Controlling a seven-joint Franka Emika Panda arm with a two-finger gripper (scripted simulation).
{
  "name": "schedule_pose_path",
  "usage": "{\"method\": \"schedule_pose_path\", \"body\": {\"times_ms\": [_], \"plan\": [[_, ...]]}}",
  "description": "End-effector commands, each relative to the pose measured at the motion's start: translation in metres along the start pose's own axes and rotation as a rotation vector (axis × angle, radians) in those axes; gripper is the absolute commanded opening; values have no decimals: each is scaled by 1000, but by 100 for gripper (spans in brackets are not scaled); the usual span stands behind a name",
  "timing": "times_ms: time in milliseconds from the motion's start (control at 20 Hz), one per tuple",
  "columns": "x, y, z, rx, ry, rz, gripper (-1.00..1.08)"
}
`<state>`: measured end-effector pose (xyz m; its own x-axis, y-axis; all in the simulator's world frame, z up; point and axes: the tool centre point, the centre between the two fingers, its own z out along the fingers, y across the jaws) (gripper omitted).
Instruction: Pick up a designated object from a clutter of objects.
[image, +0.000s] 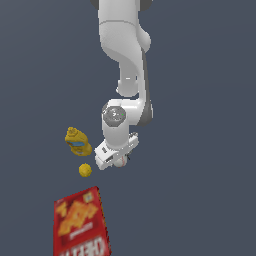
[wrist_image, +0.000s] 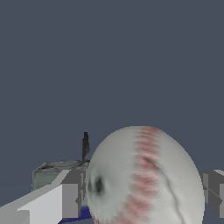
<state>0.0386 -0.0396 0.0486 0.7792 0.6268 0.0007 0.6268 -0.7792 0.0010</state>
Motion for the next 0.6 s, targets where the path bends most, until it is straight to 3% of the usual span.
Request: {"method": "schedule_pose_path", "body": {"times_ms": [0,550], "plan": [[0,0,-1,0,0,0,-100],[-5,-5,-43,0,0,0,-100]]}}
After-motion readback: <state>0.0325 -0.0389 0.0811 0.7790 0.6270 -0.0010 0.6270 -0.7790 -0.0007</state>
